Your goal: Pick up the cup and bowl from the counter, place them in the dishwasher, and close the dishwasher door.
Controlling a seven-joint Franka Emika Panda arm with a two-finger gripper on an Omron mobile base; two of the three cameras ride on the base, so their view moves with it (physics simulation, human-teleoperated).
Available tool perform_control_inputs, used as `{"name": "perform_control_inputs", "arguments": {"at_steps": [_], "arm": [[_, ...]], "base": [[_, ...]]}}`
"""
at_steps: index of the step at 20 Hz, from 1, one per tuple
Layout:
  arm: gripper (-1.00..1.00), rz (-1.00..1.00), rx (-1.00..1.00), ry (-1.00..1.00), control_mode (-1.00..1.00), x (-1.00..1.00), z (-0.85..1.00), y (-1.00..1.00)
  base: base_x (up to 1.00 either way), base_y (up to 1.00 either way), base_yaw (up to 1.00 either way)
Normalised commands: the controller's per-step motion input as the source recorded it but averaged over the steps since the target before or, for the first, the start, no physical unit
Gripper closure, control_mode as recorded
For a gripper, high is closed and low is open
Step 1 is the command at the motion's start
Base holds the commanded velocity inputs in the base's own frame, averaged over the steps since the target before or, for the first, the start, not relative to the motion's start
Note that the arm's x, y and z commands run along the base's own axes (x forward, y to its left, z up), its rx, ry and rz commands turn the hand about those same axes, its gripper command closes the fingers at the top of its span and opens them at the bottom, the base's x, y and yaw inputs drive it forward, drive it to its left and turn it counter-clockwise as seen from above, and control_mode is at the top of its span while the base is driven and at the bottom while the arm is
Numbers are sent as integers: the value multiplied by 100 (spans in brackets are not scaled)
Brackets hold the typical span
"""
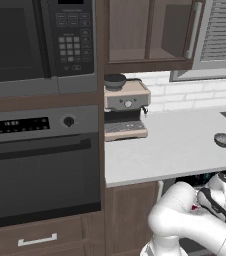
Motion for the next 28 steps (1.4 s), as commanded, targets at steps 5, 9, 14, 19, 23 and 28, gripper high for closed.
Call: {"name": "perform_control_inputs", "arguments": {"at_steps": [5,9,14,19,23,28], "arm": [[100,0,0,0,-100,0,-44,0],[100,0,0,0,-100,-5,-19,0],[100,0,0,1,-100,-8,-1,0],[100,0,0,0,-100,9,16,0],[100,-5,0,1,-100,68,0,-1],[100,-9,0,1,-100,63,-8,0]], "base": [[0,0,0],[0,0,0],[0,0,0],[0,0,0],[0,0,0],[0,0,0]]}}
